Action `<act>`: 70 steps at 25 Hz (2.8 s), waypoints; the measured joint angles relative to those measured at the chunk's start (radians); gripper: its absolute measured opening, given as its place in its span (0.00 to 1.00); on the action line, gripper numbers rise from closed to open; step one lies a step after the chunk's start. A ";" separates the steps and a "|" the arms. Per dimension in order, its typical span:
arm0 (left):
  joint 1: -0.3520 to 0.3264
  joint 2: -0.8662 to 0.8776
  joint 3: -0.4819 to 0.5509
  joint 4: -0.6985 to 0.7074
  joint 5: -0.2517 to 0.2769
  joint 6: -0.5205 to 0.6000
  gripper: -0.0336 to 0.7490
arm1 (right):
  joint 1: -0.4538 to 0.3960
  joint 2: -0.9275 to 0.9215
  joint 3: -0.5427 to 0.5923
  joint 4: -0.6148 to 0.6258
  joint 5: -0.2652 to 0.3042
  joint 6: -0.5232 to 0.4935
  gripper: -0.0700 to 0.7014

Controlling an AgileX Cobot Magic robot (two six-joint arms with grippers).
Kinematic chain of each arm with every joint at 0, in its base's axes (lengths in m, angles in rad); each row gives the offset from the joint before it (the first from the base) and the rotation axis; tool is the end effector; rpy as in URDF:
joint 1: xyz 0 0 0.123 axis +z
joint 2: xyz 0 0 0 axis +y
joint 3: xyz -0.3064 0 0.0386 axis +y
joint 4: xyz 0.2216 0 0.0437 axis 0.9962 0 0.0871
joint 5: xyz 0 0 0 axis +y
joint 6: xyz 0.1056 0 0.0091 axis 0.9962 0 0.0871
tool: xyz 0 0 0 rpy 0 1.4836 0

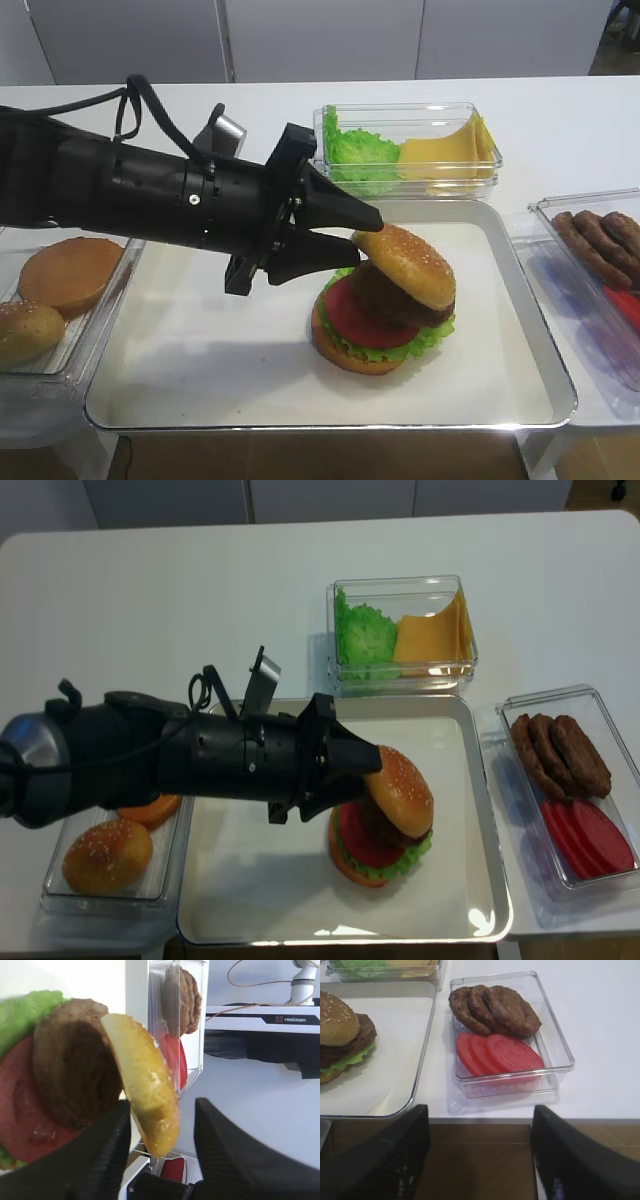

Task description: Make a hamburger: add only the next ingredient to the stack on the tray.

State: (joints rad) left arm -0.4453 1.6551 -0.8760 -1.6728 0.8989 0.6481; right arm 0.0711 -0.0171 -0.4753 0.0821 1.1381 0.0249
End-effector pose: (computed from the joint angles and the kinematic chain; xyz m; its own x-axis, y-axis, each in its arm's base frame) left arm 0.2431 -0.2075 0.2649 -0.9894 -0.1429 -0.0254 -0.0243 0.3359 -0.9416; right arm -0.0432 0.0048 0.2436 -0.5345 0.0213 -0.8449 -0.1023 0.9907 0.0897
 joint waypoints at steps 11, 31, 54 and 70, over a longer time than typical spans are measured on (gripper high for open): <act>0.014 0.000 0.000 0.112 0.022 -0.047 0.52 | 0.000 0.000 0.000 0.000 0.000 0.002 0.73; 0.098 -0.052 0.000 0.260 0.080 -0.099 0.56 | 0.000 0.000 0.000 0.000 0.000 0.002 0.73; 0.098 -0.560 0.000 1.482 0.192 -0.744 0.55 | 0.000 0.000 0.000 0.000 0.000 0.002 0.73; 0.098 -1.116 0.000 1.609 0.360 -0.731 0.55 | 0.000 0.000 0.000 0.000 0.000 0.000 0.73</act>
State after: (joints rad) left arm -0.3470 0.5393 -0.8760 -0.0643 1.2590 -0.0833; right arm 0.0711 -0.0171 -0.4753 0.0821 1.1381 0.0245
